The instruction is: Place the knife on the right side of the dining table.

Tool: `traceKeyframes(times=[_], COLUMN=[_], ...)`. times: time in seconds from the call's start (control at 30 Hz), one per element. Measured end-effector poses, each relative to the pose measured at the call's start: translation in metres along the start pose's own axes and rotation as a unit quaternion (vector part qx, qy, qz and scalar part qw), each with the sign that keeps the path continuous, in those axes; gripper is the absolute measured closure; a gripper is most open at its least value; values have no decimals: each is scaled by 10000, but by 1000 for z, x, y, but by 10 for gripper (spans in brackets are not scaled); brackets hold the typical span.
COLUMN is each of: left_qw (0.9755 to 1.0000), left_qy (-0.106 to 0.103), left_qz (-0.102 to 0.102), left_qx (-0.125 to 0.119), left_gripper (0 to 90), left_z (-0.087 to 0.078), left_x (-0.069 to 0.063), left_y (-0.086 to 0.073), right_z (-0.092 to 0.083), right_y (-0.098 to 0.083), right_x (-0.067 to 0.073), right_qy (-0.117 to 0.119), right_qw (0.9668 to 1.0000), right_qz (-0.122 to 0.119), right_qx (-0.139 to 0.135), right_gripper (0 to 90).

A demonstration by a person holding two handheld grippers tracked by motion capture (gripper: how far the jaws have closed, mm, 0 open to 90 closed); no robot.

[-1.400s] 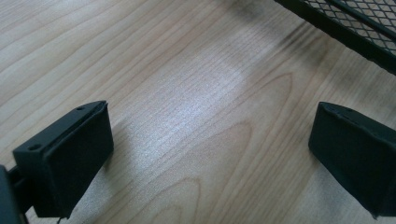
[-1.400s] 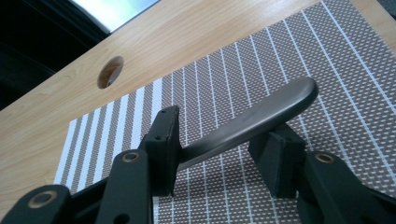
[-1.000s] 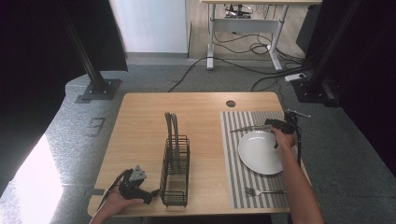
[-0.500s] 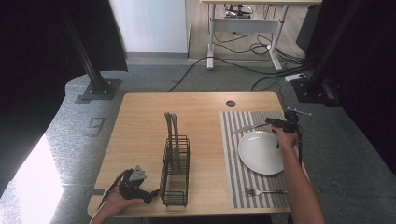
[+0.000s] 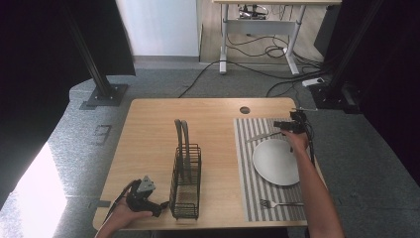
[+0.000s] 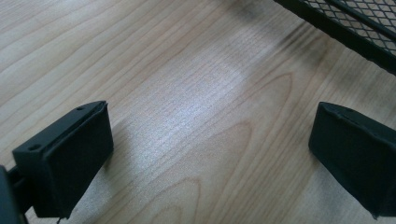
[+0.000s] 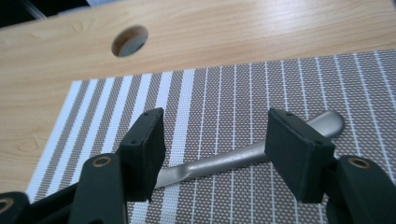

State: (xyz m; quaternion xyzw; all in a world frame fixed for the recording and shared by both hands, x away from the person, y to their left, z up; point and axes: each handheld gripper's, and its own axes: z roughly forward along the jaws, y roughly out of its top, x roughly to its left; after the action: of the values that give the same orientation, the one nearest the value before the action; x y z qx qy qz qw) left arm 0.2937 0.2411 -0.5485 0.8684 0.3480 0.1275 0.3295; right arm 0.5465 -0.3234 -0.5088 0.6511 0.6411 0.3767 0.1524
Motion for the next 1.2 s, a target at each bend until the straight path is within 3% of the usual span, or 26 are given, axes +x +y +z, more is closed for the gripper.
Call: traceKeyframes(times=[0.1, 0.2, 0.33, 0.4, 0.67, 0.87, 1.2], left_qw=[10000, 10000, 10000, 10000, 10000, 10000, 10000], left_qy=[0, 0, 0, 0, 0, 0, 1], left_qz=[0, 1, 0, 0, 0, 0, 1], left_qx=[0, 1, 0, 0, -1, 0, 0], left_gripper=[0, 0, 0, 0, 0, 0, 0], left_z=[0, 0, 0, 0, 0, 0, 0], left_x=[0, 0, 0, 0, 0, 0, 0], left_y=[0, 0, 0, 0, 0, 0, 0], right_z=[5, 12, 19, 26, 40, 44, 41], right_y=[4, 8, 9, 9, 5, 2, 0], right_x=[3, 8, 13, 11, 12, 8, 4], right_qy=[-81, -215, -239, -318, -413, -409, -494], right_qw=[9998, 9989, 9988, 9982, 9963, 9974, 9976], right_qz=[-176, -382, -403, -394, -551, -339, -211], right_qx=[-61, 159, 113, 320, 517, 496, 431], right_gripper=[385, 379, 395, 390, 381, 374, 388])
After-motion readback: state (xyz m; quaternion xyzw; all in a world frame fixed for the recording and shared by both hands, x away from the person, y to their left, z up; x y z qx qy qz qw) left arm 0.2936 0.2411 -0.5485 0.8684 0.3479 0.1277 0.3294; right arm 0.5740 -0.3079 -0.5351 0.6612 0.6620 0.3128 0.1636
